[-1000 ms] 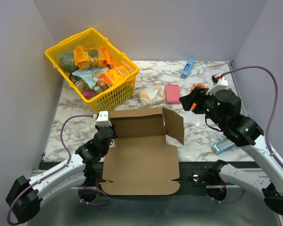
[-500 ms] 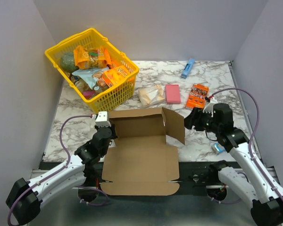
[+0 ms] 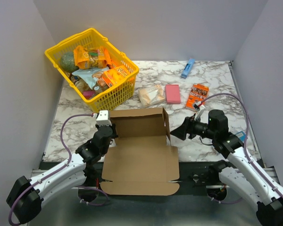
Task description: Fold the paper box
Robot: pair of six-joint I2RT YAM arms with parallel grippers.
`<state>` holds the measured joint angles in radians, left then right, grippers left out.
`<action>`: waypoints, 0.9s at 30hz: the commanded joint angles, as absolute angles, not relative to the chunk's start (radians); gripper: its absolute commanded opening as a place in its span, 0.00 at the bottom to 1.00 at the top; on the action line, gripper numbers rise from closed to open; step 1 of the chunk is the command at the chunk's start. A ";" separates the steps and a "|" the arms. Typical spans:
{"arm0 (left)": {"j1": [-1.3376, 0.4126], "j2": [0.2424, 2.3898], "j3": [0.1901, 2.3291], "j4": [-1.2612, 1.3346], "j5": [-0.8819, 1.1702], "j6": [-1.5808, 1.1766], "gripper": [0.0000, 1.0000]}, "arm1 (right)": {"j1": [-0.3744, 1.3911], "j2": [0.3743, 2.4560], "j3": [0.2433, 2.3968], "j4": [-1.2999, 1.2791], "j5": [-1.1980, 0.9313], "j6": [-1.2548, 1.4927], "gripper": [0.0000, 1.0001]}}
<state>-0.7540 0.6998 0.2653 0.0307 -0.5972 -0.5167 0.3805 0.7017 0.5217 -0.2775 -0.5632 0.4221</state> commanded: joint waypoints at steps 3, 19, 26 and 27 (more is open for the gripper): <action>-0.750 0.704 0.287 0.052 -0.572 -0.529 0.00 | 0.517 0.782 0.526 -0.163 -0.398 0.393 0.81; -0.750 0.709 0.278 0.058 -0.566 -0.525 0.00 | 0.672 0.977 0.572 0.057 -0.114 0.336 0.95; -0.749 0.713 0.276 0.064 -0.563 -0.525 0.00 | 0.689 1.070 0.610 0.132 -0.078 0.293 0.96; -0.750 0.713 0.276 0.066 -0.563 -0.523 0.00 | 0.693 1.081 0.615 0.140 -0.071 0.290 0.96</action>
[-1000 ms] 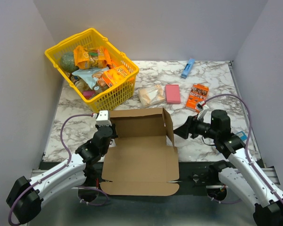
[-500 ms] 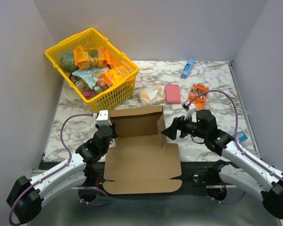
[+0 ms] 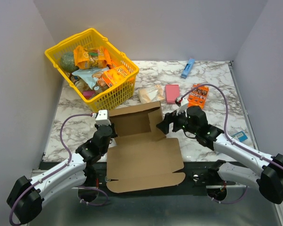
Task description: Fold the paper box
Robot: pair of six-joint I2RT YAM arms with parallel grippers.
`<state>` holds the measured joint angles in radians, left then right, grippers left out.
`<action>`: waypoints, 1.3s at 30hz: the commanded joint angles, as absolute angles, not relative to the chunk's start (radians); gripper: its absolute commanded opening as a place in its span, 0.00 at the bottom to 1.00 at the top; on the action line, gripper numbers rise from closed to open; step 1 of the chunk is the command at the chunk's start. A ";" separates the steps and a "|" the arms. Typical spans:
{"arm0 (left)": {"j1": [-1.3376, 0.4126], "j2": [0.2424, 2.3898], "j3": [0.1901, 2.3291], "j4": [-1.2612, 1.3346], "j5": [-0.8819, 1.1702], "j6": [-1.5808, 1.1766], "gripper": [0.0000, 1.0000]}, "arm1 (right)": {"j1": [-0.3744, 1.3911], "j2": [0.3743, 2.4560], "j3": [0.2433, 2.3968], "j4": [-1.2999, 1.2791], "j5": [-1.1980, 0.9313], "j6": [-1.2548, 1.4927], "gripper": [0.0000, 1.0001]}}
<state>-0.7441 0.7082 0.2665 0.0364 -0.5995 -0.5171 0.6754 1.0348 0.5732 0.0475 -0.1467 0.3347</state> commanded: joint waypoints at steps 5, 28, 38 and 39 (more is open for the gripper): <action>-0.749 0.716 0.279 0.066 -0.561 -0.522 0.00 | 0.732 1.137 0.638 0.181 -0.006 0.275 0.95; -0.749 0.704 0.276 0.054 -0.555 -0.520 0.00 | 0.767 1.267 0.675 0.314 0.020 0.218 0.91; -0.750 0.678 0.272 0.040 -0.554 -0.520 0.00 | 0.769 1.292 0.670 0.331 0.008 0.210 0.92; -0.750 0.677 0.270 0.041 -0.554 -0.520 0.00 | 0.769 1.296 0.675 0.330 0.014 0.207 0.92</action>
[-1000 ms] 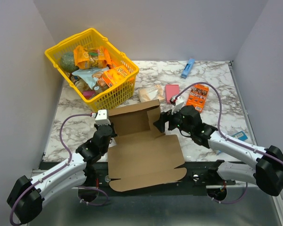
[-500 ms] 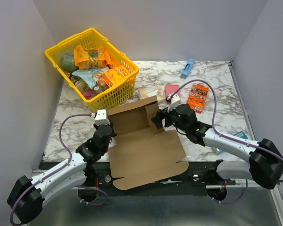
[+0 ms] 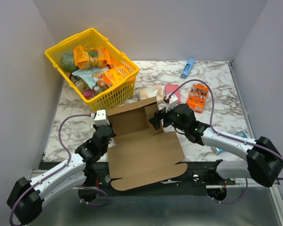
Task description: Fold the paper box
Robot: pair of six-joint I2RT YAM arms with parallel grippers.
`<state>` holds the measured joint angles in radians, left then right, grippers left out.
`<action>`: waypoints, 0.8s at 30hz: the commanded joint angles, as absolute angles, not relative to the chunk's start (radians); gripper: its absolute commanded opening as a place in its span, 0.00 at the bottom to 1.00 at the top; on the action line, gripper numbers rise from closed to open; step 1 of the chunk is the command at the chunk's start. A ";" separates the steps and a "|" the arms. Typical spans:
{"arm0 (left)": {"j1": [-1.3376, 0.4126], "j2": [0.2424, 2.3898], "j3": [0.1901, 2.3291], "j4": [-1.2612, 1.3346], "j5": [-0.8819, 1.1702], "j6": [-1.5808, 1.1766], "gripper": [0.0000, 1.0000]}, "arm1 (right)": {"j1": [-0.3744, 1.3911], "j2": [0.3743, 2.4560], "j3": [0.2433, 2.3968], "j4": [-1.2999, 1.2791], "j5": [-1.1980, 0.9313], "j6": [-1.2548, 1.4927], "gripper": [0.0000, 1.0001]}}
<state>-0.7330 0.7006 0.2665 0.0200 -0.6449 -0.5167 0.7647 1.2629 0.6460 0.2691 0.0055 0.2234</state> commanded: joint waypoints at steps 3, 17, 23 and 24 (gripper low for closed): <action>-0.750 0.673 0.267 0.054 -0.543 -0.520 0.00 | 0.769 1.322 0.704 0.307 0.049 0.198 0.93; -0.749 0.689 0.270 0.064 -0.528 -0.517 0.00 | 0.769 1.408 0.744 0.347 0.126 0.218 0.70; -0.750 0.686 0.270 0.063 -0.526 -0.518 0.00 | 0.770 1.445 0.767 0.334 0.167 0.230 0.61; -0.749 0.689 0.270 0.066 -0.525 -0.520 0.00 | 0.769 1.448 0.769 0.333 0.181 0.233 0.60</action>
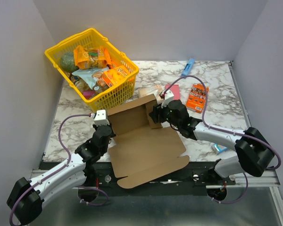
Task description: Fold the paper box
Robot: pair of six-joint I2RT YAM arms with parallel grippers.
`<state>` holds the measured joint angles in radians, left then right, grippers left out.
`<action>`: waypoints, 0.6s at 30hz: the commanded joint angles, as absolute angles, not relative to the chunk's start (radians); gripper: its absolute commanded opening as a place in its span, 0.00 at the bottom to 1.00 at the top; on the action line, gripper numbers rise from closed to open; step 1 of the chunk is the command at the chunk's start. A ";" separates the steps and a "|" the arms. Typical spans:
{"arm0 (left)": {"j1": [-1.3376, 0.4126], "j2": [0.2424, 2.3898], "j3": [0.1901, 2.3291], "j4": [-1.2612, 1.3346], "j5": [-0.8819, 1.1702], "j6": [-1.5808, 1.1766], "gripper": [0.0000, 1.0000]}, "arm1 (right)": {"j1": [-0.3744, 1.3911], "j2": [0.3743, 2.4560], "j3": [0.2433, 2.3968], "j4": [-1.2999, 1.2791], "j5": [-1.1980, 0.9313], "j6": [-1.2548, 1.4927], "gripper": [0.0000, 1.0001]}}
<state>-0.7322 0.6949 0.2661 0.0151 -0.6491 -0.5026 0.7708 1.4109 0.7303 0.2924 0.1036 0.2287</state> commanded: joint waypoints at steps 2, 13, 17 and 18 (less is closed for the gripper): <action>-0.750 0.693 0.270 0.066 -0.525 -0.520 0.00 | 0.769 1.454 0.778 0.321 0.198 0.247 0.56; -0.749 0.707 0.278 0.072 -0.525 -0.518 0.00 | 0.778 1.491 0.830 0.198 0.409 0.256 0.40; -0.750 0.707 0.285 0.066 -0.526 -0.512 0.00 | 0.781 1.505 0.844 0.152 0.497 0.255 0.39; -0.750 0.707 0.287 0.064 -0.525 -0.512 0.00 | 0.784 1.506 0.847 0.138 0.549 0.262 0.39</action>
